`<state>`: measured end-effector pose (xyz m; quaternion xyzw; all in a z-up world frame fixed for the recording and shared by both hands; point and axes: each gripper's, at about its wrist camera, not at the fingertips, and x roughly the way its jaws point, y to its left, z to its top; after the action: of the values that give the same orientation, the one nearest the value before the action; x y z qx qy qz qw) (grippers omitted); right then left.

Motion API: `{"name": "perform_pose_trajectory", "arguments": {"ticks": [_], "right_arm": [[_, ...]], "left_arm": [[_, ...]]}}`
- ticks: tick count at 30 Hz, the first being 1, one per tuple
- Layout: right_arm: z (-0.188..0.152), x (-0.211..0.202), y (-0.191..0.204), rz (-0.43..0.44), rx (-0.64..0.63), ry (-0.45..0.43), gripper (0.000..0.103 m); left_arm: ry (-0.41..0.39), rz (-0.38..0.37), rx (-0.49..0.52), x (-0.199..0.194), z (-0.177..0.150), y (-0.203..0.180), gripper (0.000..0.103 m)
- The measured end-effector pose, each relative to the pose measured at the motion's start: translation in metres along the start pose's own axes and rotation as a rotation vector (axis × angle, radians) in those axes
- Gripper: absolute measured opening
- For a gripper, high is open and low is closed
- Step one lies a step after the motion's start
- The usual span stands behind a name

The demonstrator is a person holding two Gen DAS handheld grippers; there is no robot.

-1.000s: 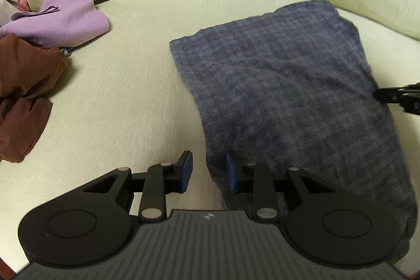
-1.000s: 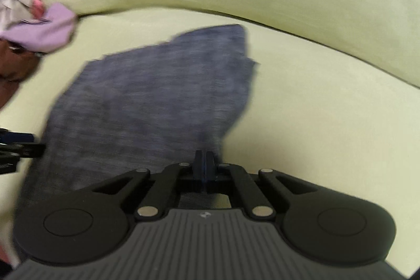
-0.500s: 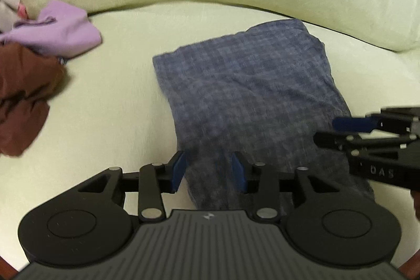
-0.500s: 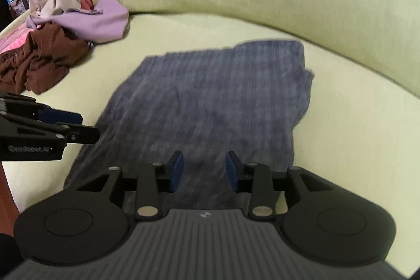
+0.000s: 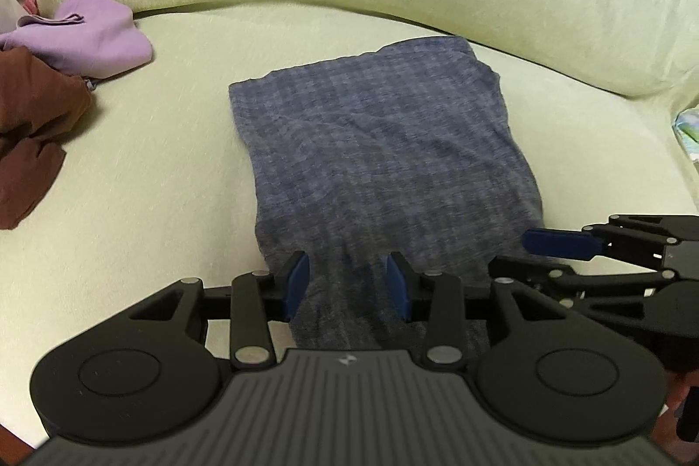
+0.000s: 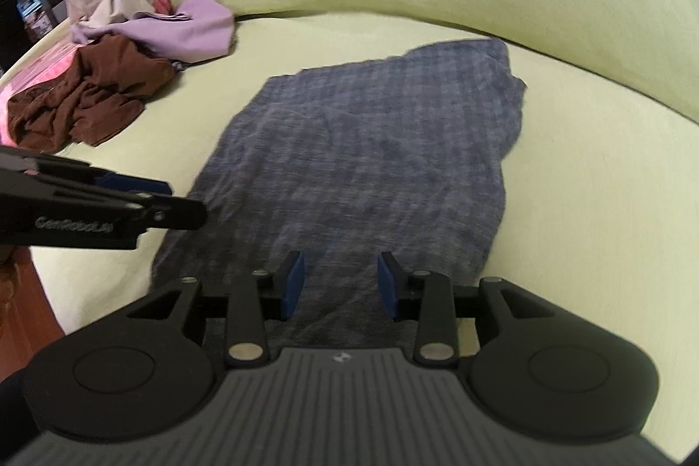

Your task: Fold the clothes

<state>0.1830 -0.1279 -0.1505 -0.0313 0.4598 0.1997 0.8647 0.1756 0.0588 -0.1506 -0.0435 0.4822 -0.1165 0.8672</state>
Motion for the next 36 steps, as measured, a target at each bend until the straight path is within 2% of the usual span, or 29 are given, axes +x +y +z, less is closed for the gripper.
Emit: {"name": "perform_pose_trajectory", "arguments": {"ticks": [6, 11, 14, 17, 20, 26, 32, 36], "right_arm": [[-0.006, -0.013, 0.0, -0.022, -0.022, 0.001, 0.034], [-0.015, -0.025, 0.001, -0.018, -0.042, -0.023, 0.036], [-0.02, -0.033, 0.005, 0.011, -0.078, -0.047, 0.039], [-0.02, -0.037, 0.007, 0.033, -0.085, -0.055, 0.04], [-0.019, -0.038, 0.007, 0.022, -0.09, -0.049, 0.04], [-0.018, -0.043, 0.0, 0.002, -0.094, -0.046, 0.043], [-0.017, -0.052, -0.022, -0.057, -0.082, -0.037, 0.047], [-0.017, -0.054, -0.037, -0.069, -0.064, -0.034, 0.047]], "left_arm": [[-0.012, -0.102, 0.02, -0.01, -0.012, 0.002, 0.045], [-0.037, -0.104, 0.085, -0.018, -0.02, 0.005, 0.049], [-0.046, -0.139, 0.11, -0.022, -0.023, 0.012, 0.05], [-0.04, -0.172, 0.117, -0.023, -0.024, 0.021, 0.05], [-0.02, -0.167, 0.146, -0.019, -0.022, 0.021, 0.05], [-0.031, -0.178, 0.247, -0.012, -0.016, -0.003, 0.05], [-0.049, -0.206, 0.371, 0.0, -0.008, -0.032, 0.05], [-0.052, -0.197, 0.398, 0.009, -0.004, -0.038, 0.05]]}}
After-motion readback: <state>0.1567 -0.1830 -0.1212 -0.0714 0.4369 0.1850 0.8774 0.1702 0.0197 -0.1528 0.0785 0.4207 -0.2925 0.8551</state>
